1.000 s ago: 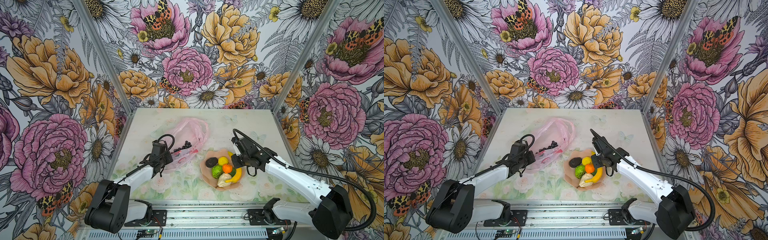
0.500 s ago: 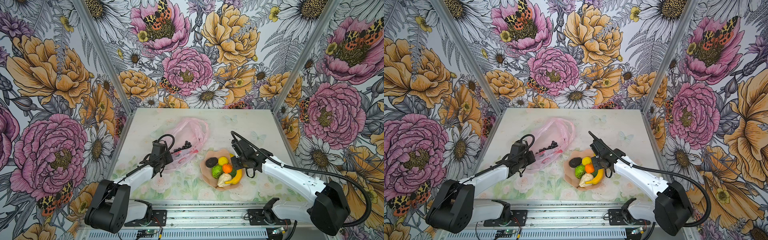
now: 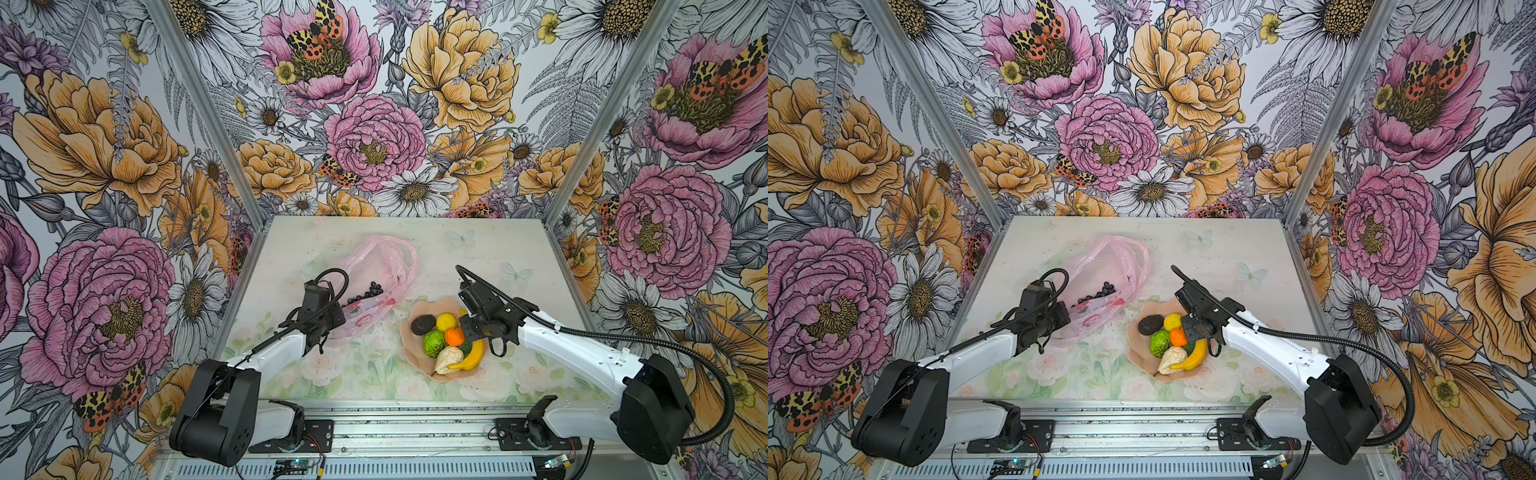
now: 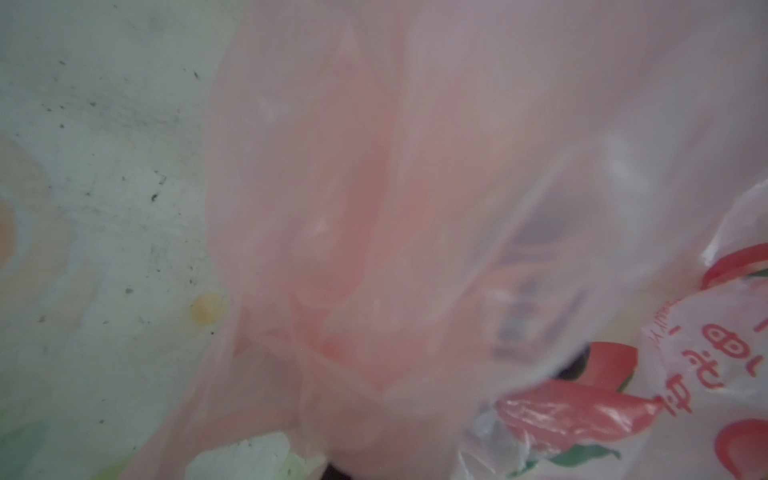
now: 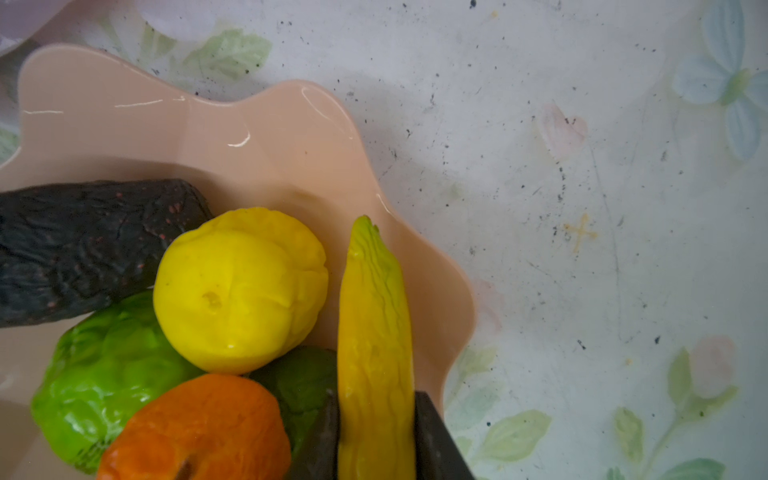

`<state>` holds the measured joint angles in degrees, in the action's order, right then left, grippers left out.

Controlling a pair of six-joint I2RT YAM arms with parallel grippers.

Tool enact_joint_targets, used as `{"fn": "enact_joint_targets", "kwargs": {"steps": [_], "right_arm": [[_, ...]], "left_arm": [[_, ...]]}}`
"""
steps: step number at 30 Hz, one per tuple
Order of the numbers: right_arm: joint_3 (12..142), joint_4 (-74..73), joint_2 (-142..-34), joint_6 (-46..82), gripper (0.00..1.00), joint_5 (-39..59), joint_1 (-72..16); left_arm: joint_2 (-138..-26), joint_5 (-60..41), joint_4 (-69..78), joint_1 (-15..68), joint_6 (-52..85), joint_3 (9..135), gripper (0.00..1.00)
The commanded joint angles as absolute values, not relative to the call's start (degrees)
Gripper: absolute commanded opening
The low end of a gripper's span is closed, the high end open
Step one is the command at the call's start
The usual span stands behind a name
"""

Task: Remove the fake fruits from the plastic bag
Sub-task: 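Lower the banana onto the plate edge and open the right gripper, then raise the right gripper and move it back toward the bag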

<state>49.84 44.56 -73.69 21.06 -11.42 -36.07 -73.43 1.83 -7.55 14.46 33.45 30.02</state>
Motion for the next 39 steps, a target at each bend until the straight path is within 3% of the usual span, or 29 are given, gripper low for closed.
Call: {"fn": "enact_joint_targets", "kwargs": {"steps": [1, 18, 28, 39], "right_arm": [[49.6, 44.7, -74.5, 21.8, 0.31, -13.7, -36.6], [50.0, 45.4, -74.3, 21.8, 0.44, -15.3, -36.7], [51.7, 46.9, -68.9, 22.1, 0.60, -15.6, -36.7], [63.3, 49.6, -62.6, 24.0, 0.60, -16.7, -37.6]], "left_arm": [[-71.2, 1.3, -7.5, 13.9, 32.7, 30.5, 0.00], [-71.0, 1.4, -7.9, 13.9, 32.7, 30.2, 0.00], [-72.4, 0.5, -7.7, 14.1, 33.3, 30.3, 0.00], [-73.2, 3.3, -10.5, 19.4, 33.3, 31.8, 0.00]]}}
